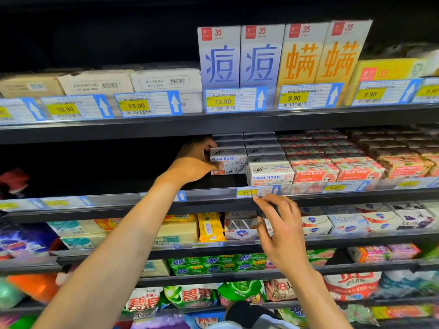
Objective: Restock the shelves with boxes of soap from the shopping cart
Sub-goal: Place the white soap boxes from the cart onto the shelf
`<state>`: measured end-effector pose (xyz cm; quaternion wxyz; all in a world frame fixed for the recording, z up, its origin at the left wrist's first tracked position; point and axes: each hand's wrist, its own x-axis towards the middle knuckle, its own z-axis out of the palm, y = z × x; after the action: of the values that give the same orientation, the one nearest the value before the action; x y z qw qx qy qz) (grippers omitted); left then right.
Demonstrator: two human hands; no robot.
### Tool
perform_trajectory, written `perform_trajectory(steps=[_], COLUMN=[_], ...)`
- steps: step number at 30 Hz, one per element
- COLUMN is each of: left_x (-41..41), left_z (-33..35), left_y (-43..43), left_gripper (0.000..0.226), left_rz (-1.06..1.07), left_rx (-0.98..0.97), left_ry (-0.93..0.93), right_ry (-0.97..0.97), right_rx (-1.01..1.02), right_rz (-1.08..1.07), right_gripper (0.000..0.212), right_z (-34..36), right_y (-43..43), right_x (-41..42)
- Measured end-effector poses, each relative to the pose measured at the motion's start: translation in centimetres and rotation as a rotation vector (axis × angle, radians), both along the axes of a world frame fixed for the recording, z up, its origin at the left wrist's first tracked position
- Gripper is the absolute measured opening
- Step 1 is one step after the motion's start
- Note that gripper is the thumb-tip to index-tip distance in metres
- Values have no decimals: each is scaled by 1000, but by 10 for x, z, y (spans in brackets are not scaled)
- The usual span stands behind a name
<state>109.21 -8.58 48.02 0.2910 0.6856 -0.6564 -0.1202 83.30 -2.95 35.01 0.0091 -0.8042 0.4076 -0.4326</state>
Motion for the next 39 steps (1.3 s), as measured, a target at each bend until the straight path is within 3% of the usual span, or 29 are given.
perform_trajectory(steps=[4, 10, 20, 30, 39], left_x=[-2, -32, -99, -251, -459], left_z=[4, -6, -83, -116, -113], left_y=[33, 129, 211, 250, 295], left_gripper=[48, 45, 63, 62, 60], left_rz=[36, -99, -349, -633, -872], left_rx=[-42, -331, -23, 15, -38], left_ry=[-146, -316, -372, -328, -341], right_ry=[149, 223, 409, 238, 70], right_rx=[-10, 51, 452, 620, 639], right_rz=[-9, -69, -390, -765, -1052], right_gripper=[50, 49, 67, 67, 65], right_z=[11, 38, 31, 2, 1], right_y=[4, 34, 157, 288, 396], right_x=[-6, -21, -107, -246, -424])
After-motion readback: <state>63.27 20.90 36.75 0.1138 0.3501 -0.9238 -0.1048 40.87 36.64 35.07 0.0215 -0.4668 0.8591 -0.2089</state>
